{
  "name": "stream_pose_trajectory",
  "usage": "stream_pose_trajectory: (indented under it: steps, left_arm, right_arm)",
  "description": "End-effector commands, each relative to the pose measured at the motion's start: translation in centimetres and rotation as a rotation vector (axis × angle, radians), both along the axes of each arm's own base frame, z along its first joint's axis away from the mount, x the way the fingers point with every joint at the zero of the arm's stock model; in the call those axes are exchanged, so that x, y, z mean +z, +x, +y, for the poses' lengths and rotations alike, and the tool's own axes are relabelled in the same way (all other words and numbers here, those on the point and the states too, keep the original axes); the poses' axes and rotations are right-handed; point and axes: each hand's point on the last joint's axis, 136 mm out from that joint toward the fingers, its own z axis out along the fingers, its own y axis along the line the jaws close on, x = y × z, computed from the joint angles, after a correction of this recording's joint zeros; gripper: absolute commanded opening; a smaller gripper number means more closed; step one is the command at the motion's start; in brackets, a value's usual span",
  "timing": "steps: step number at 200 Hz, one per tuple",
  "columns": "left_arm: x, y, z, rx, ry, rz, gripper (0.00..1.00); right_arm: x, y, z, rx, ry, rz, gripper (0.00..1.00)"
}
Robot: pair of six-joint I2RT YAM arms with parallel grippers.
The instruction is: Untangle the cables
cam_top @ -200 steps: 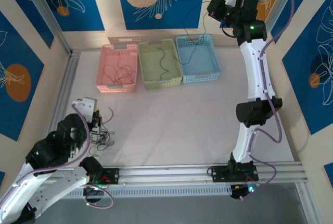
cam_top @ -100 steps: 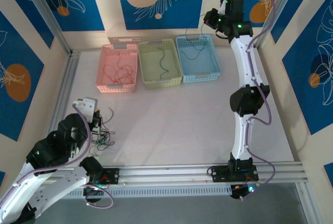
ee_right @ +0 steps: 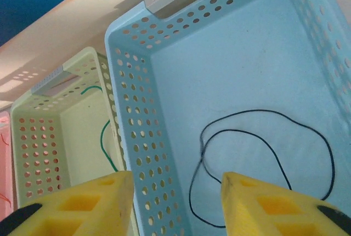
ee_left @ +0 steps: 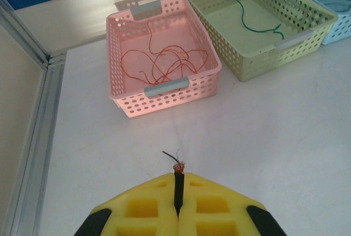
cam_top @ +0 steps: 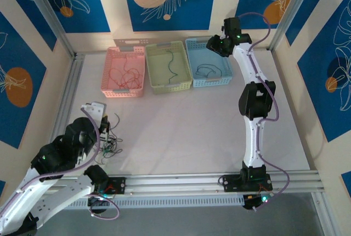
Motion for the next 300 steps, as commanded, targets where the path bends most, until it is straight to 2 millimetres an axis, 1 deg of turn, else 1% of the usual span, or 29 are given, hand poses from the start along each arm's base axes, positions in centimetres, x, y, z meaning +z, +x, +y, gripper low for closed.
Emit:
stream_pose_trajectory:
  steps: [1, 13, 23, 27, 36, 49, 51, 53, 65, 76, 80, 90, 97, 103, 123, 126, 130, 141, 155, 166, 177, 202, 223, 235, 244, 257, 268, 285, 300]
  left_arm:
    - [0.1, 0.2, -0.3, -0.009, -0.001, -0.008, 0.00]
    - [0.2, 0.2, -0.2, -0.009, -0.003, -0.010, 0.00]
    - [0.2, 0.2, -0.2, -0.008, 0.000, -0.010, 0.00]
    - [0.2, 0.2, -0.2, -0.007, -0.001, -0.010, 0.00]
    - [0.2, 0.2, -0.2, -0.007, -0.002, -0.010, 0.00]
    - [0.2, 0.2, -0.2, -0.009, -0.003, -0.010, 0.00]
    - [0.2, 0.2, -0.3, -0.010, -0.001, -0.009, 0.00]
    - [0.2, 0.2, -0.2, -0.009, -0.002, -0.009, 0.00]
    - [0.2, 0.2, -0.4, -0.015, -0.003, -0.008, 0.00]
    - [0.1, 0.2, -0.4, -0.018, -0.005, -0.006, 0.00]
    - [0.1, 0.2, -0.5, -0.019, -0.005, -0.005, 0.00]
    - [0.1, 0.2, -0.5, -0.023, -0.005, -0.002, 0.00]
    - [0.0, 0.2, -0.7, -0.027, -0.003, 0.003, 0.00]
    - [-0.1, 0.2, -0.8, -0.030, -0.006, 0.005, 0.00]
    - [-0.5, 0.4, -1.5, -0.055, -0.002, 0.025, 0.00]
    - [-0.5, 0.5, -1.6, -0.059, -0.001, 0.030, 0.00]
    - [-0.6, 0.5, -1.8, -0.064, 0.000, 0.034, 0.00]
    - [-0.7, 0.7, -2.2, -0.076, 0.006, 0.046, 0.00]
    - [-0.6, 0.9, -3.0, -0.101, 0.006, 0.073, 0.00]
    - [-0.2, 1.0, -4.3, -0.138, -0.021, 0.106, 0.00]
    - [1.1, 1.2, -6.2, -0.190, -0.084, 0.128, 0.00]
    - [5.4, 1.5, -12.3, -0.395, -0.250, 0.178, 0.00]
    - [9.0, 1.0, -17.3, -0.584, -0.361, 0.204, 0.00]
    - [10.6, 0.7, -18.9, -0.642, -0.413, 0.193, 0.00]
    - [11.1, 0.5, -19.4, -0.662, -0.452, 0.181, 0.00]
    - [10.6, 0.4, -19.4, -0.664, -0.484, 0.170, 0.00]
    - [8.9, 0.5, -19.0, -0.643, -0.480, 0.175, 0.00]
    - [4.5, 1.2, -17.8, -0.556, -0.426, 0.212, 0.00]
    - [-0.7, 2.0, -16.7, -0.459, -0.370, 0.281, 0.00]
  right_arm:
    - [4.7, -2.1, 0.3, 0.040, -0.030, -0.062, 0.46]
    - [6.3, -3.5, 1.4, 0.080, -0.009, -0.082, 0.46]
    - [7.9, -5.3, 2.5, 0.119, 0.059, -0.094, 0.46]
    - [8.2, -6.0, 3.1, 0.139, 0.095, -0.094, 0.46]
    - [9.9, -8.1, 4.2, 0.176, 0.176, -0.126, 0.46]
    - [11.0, -11.0, 5.1, 0.195, 0.269, -0.159, 0.46]
    - [11.5, -11.4, 5.2, 0.199, 0.284, -0.171, 0.46]
    - [11.1, -11.8, 5.3, 0.199, 0.296, -0.163, 0.46]
    - [11.4, -14.5, 5.6, 0.215, 0.349, -0.159, 0.45]
    - [11.1, -16.8, 5.5, 0.220, 0.369, -0.142, 0.45]
    - [10.5, -17.7, 5.5, 0.220, 0.369, -0.131, 0.45]
    - [10.2, -19.9, 5.2, 0.229, 0.361, -0.138, 0.45]
    - [8.7, -21.4, 4.9, 0.227, 0.349, -0.121, 0.45]
    - [8.1, -22.8, 4.6, 0.227, 0.339, -0.120, 0.45]
    - [4.2, -27.1, 3.6, 0.204, 0.297, -0.085, 0.44]
    - [3.9, -27.6, 3.5, 0.203, 0.294, -0.090, 0.44]
    - [2.8, -28.5, 3.3, 0.199, 0.289, -0.081, 0.44]
    - [0.7, -30.3, 3.1, 0.194, 0.272, -0.082, 0.43]
    - [-2.1, -31.9, 2.5, 0.176, 0.242, -0.070, 0.41]
    - [-3.7, -32.9, 2.2, 0.168, 0.239, -0.051, 0.41]
    - [-5.0, -33.4, 2.1, 0.167, 0.238, -0.047, 0.40]
    - [-6.5, -33.6, 2.0, 0.162, 0.242, -0.055, 0.40]
    - [-8.0, -33.7, 1.8, 0.167, 0.225, -0.070, 0.39]
    - [-8.8, -33.8, 1.4, 0.144, 0.234, -0.069, 0.37]
    - [-8.4, -33.9, 1.4, 0.150, 0.262, -0.086, 0.37]
    - [-8.0, -34.0, 1.1, 0.146, 0.265, -0.114, 0.37]
    - [-8.1, -34.2, 1.0, 0.139, 0.270, -0.123, 0.37]
    - [-8.1, -34.3, 0.8, 0.132, 0.275, -0.129, 0.37]
    - [-8.3, -34.2, 0.7, 0.126, 0.280, -0.122, 0.37]
